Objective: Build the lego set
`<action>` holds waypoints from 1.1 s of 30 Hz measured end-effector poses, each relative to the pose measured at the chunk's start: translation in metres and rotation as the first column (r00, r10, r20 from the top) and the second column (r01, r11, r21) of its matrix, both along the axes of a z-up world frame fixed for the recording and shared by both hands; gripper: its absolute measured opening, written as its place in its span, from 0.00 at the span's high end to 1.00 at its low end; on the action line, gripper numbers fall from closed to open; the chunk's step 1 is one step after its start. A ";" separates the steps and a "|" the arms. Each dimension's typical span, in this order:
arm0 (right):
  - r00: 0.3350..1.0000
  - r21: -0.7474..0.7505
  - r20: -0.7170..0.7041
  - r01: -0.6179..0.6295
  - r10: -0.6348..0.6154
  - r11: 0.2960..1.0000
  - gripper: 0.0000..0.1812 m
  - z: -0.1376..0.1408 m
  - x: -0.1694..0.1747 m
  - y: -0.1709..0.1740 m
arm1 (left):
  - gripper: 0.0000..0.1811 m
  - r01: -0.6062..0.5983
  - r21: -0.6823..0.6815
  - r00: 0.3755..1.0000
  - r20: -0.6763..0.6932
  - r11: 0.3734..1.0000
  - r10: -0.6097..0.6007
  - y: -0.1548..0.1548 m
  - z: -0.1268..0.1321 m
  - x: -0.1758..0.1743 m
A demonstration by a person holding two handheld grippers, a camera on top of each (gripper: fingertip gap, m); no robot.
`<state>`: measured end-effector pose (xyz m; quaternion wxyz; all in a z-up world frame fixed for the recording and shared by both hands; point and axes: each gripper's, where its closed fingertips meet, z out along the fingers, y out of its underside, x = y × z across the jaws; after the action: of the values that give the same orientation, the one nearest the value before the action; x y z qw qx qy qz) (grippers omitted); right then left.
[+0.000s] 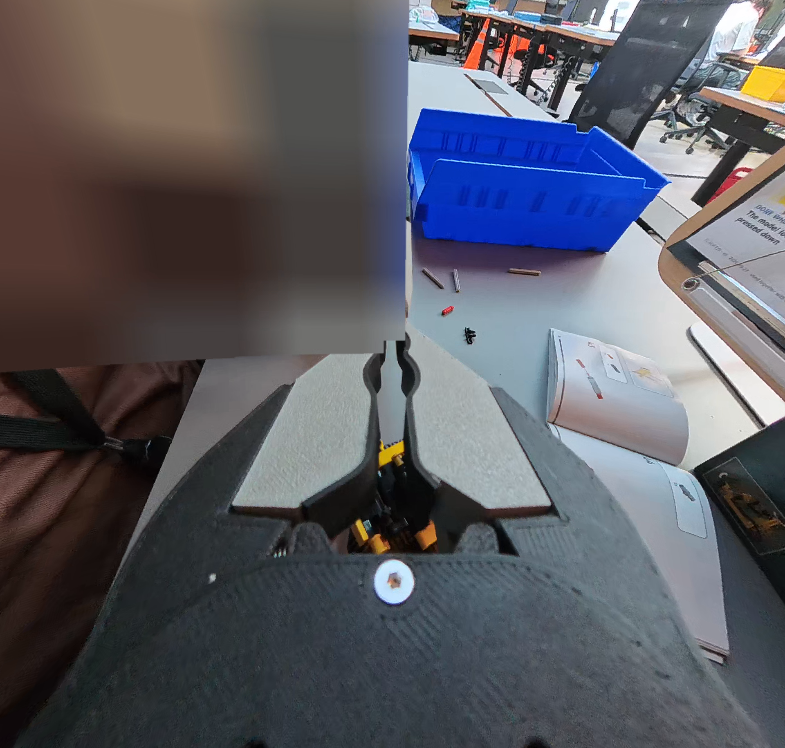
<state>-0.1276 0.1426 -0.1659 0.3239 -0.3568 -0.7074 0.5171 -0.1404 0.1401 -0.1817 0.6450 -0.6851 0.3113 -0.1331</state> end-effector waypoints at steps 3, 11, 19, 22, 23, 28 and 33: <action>1.000 0.027 0.012 0.004 -0.005 1.000 1.00 -0.005 -0.001 -0.001 | 0.98 -0.001 -0.008 1.000 0.000 1.000 0.001 -0.002 -0.001 0.000; 0.999 0.166 -0.034 -0.015 0.021 0.986 0.99 -0.010 0.002 -0.005 | 0.98 0.050 -0.069 0.999 0.013 0.996 -0.049 -0.008 -0.008 0.005; 0.998 0.341 -0.059 -0.017 0.039 0.940 1.00 -0.021 0.004 -0.009 | 0.98 0.081 -0.112 0.997 -0.003 0.990 -0.082 -0.012 -0.016 0.010; 0.996 0.366 -0.057 -0.038 0.063 0.930 0.99 -0.025 0.005 -0.013 | 0.98 0.081 -0.131 0.997 -0.002 0.988 -0.082 -0.011 -0.019 0.009; 0.996 0.373 -0.052 -0.042 0.066 0.927 0.99 -0.026 0.006 -0.014 | 0.98 0.080 -0.136 0.997 -0.003 0.987 -0.081 -0.011 -0.020 0.009; 0.998 0.376 -0.042 -0.025 0.045 0.926 0.99 -0.028 0.003 -0.011 | 0.98 0.087 -0.142 0.996 -0.021 0.986 -0.091 -0.013 -0.022 0.011; 0.998 0.377 -0.038 -0.028 0.046 0.926 0.99 -0.029 0.003 -0.011 | 0.98 0.093 -0.149 0.995 -0.019 0.984 -0.097 -0.014 -0.023 0.011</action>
<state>-0.1242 0.1315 -0.1951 0.3926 -0.2628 -0.7923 0.3861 -0.1295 0.1265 -0.2043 0.5811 -0.7172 0.3412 -0.1777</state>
